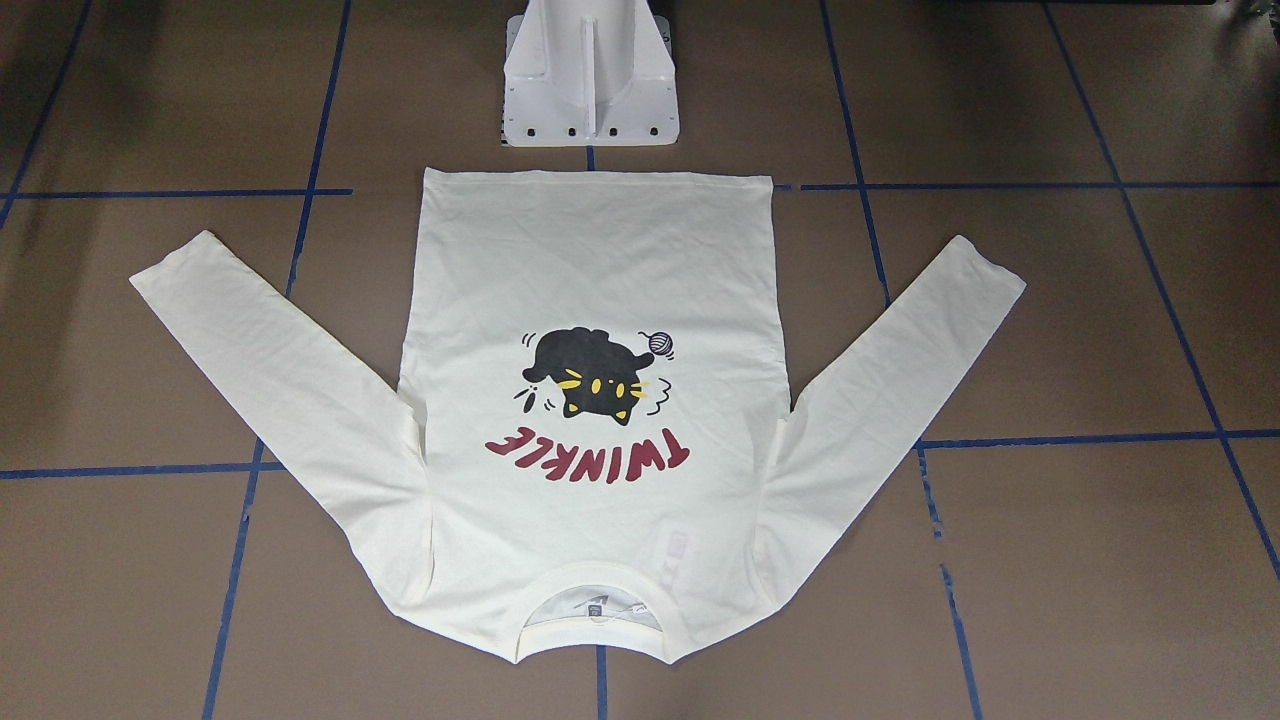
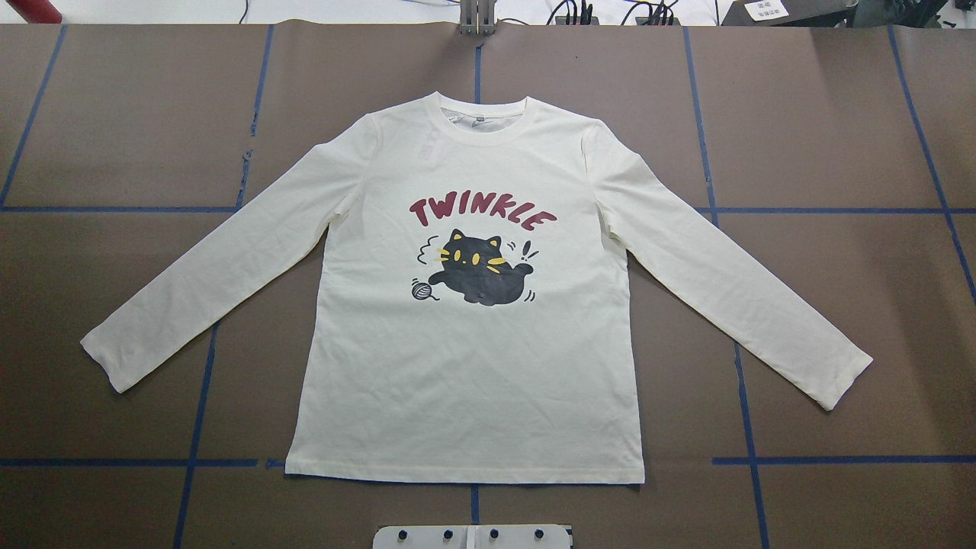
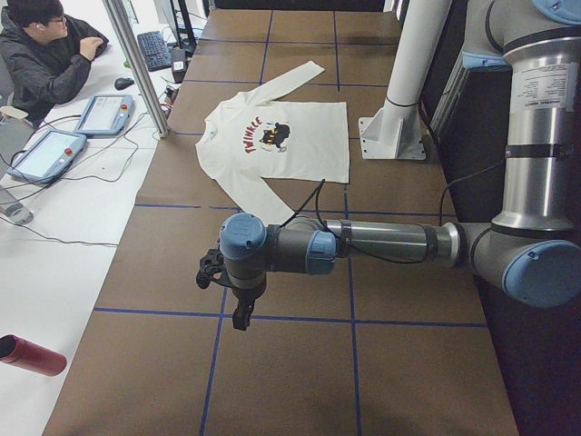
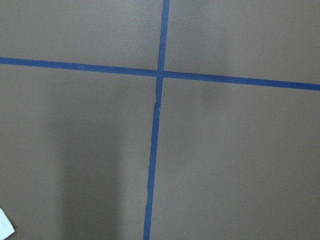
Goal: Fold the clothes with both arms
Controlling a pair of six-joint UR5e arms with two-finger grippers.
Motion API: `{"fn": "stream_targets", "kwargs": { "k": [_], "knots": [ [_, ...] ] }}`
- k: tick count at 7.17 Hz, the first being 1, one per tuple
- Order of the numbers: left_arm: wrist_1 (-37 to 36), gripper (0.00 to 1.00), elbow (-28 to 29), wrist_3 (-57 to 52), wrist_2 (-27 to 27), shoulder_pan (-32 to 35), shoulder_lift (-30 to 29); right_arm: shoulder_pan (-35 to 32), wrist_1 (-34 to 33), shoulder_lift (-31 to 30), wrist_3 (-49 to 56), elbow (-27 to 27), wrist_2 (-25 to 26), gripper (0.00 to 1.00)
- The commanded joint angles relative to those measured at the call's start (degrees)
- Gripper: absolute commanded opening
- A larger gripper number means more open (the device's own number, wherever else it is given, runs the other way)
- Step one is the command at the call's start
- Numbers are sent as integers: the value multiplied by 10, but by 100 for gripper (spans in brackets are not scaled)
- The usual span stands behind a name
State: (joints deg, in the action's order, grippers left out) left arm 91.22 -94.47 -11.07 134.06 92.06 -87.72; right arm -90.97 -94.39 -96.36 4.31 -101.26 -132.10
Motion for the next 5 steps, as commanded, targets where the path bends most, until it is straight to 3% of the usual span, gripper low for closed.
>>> {"fn": "stream_targets", "kwargs": {
  "k": [1,4,5],
  "knots": [
    [0,100,0,-3,-2,0,0,0,0,0,0,-1,-1,100],
    [57,100,3,-3,-4,0,9,10,-1,2,-2,-31,-4,100],
    [114,100,27,-3,-7,0,8,14,0,11,-5,-39,-4,100]
  ]
}}
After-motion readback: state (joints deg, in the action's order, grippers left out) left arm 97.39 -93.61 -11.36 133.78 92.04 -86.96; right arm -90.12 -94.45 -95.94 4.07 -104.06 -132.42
